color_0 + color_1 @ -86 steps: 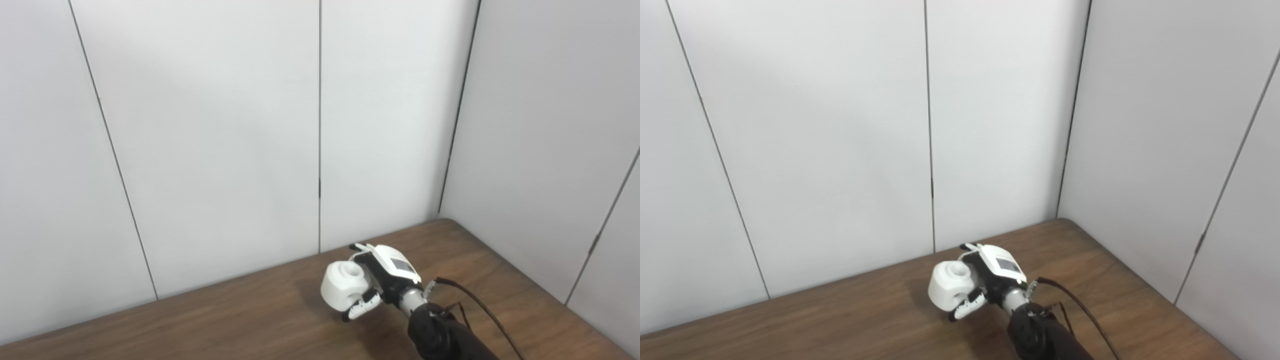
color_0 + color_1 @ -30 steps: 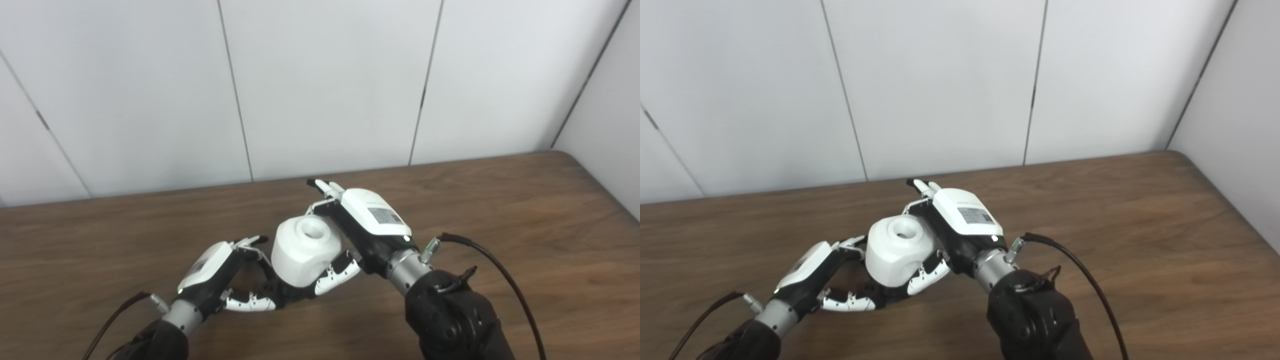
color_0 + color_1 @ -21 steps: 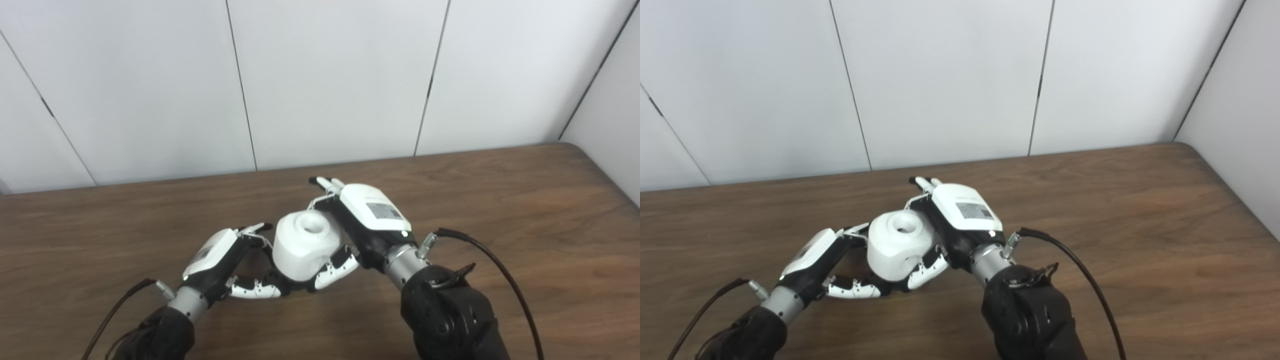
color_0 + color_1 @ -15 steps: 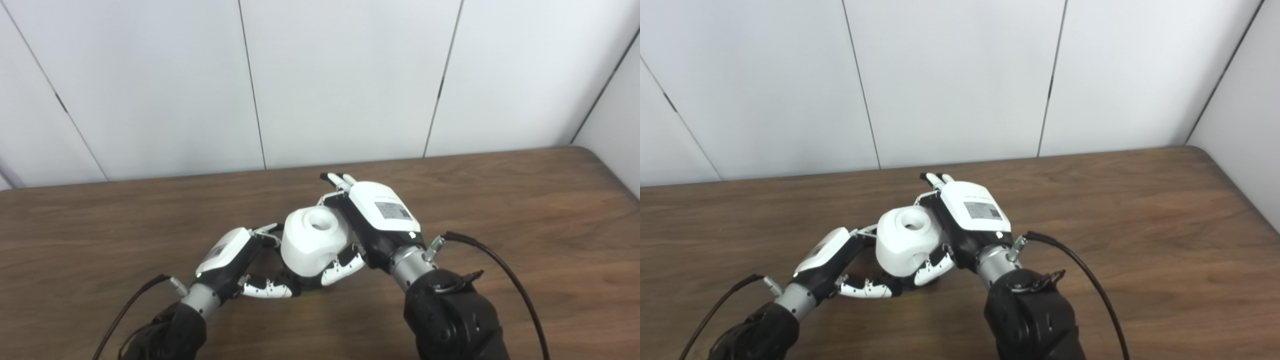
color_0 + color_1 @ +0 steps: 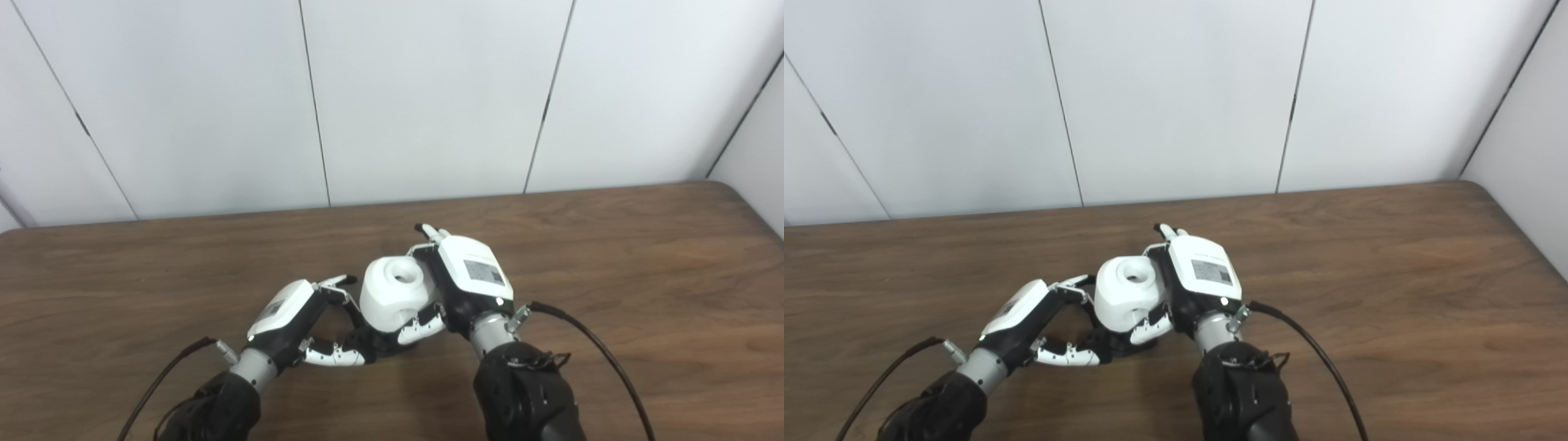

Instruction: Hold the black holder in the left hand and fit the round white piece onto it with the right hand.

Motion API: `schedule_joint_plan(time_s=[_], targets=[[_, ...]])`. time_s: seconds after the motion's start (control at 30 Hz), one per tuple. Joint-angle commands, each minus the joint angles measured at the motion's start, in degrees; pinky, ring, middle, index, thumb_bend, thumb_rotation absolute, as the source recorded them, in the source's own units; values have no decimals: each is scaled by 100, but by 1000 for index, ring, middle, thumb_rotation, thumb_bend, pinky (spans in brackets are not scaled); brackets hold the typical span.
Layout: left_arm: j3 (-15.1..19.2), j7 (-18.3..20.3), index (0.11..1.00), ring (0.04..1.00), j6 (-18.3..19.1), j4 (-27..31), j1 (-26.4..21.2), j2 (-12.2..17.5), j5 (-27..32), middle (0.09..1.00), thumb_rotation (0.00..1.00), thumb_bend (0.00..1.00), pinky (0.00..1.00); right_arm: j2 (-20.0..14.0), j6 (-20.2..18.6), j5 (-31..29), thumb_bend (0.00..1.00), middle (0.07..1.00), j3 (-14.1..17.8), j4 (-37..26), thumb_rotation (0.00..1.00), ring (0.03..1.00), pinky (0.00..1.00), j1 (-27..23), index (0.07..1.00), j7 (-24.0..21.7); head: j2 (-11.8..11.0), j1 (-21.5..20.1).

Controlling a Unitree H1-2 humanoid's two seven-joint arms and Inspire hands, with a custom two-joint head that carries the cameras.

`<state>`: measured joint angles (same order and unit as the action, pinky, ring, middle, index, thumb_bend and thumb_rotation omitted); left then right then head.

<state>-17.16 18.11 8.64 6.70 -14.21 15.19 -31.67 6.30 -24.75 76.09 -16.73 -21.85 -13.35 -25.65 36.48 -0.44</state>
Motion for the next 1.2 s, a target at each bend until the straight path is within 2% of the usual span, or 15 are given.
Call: schedule_joint_plan(time_s=[0.0,0.17,0.33,0.6,0.97,1.17], targets=[[52,-175,478,944,-154,170,-129,14,-30,924,46,514,990,158,-38,144,506,927,46,-78,135,948,643,-129,484,332,1,-2],[62,-188,478,945,-172,187,-89,3,-33,925,46,514,1000,258,-151,319,507,924,155,-12,134,958,652,-58,483,461,2,80],[41,-177,478,946,-102,203,-82,-27,-86,926,46,514,1000,317,-186,338,508,934,311,-106,133,974,655,-14,483,402,5,156],[27,-102,478,951,6,207,-118,-100,-146,929,46,514,976,301,-140,367,509,930,344,-297,134,957,638,79,483,254,50,294],[-19,-88,478,953,166,212,-138,-186,-203,931,45,515,951,233,85,174,509,933,77,-564,137,956,645,152,483,44,16,437],[-32,-102,479,953,192,192,-136,-232,-249,932,46,515,952,285,88,205,505,937,-44,-644,140,962,665,176,484,-127,10,542]])
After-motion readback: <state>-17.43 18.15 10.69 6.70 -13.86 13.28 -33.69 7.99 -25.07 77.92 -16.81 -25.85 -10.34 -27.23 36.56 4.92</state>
